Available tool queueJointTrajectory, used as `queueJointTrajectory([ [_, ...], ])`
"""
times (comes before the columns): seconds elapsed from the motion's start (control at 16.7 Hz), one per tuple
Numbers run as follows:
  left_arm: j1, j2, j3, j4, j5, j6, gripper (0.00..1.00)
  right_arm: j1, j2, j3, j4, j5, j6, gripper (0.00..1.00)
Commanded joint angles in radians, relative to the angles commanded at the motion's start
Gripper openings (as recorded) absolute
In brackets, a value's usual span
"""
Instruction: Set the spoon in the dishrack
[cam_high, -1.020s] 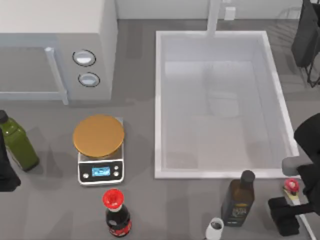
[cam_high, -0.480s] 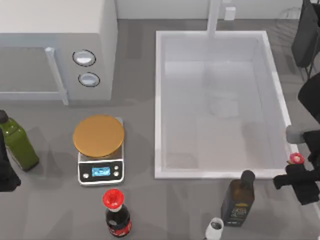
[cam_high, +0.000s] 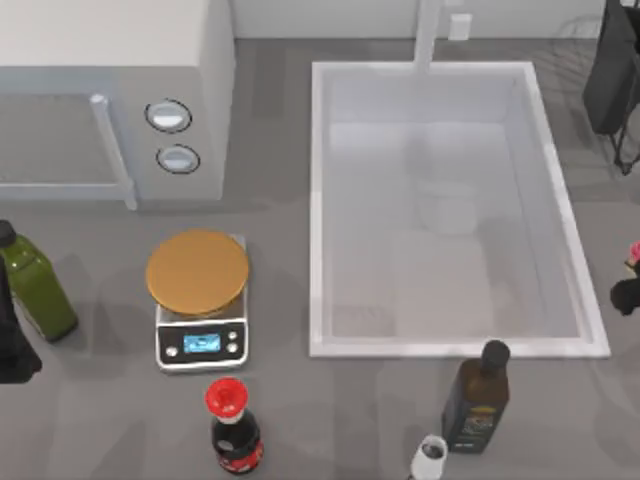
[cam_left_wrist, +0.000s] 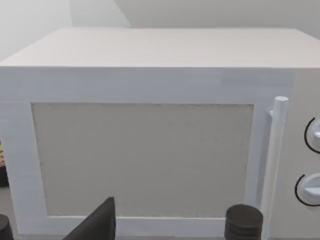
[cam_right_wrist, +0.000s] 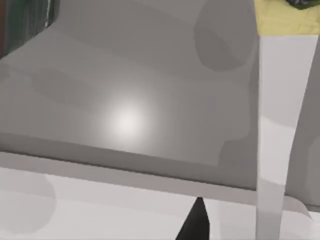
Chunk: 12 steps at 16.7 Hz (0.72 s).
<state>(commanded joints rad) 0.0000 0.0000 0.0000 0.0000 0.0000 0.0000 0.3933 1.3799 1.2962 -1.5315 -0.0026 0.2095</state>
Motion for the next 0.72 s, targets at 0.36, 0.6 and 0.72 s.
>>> queueJointTrajectory([
  [0.36,0.000,0.000,0.000,0.000,0.000,0.000,1.00,-0.013,-0.024,0.036,-0.037,-0.002,0.007,0.00],
  [0.6,0.000,0.000,0.000,0.000,0.000,0.000,1.00,-0.058,-0.036,0.031,0.017,-0.042,-0.003,0.00],
  [0.72,0.000,0.000,0.000,0.000,0.000,0.000,1.00,-0.125,-0.048,0.026,0.104,-0.098,-0.015,0.00],
])
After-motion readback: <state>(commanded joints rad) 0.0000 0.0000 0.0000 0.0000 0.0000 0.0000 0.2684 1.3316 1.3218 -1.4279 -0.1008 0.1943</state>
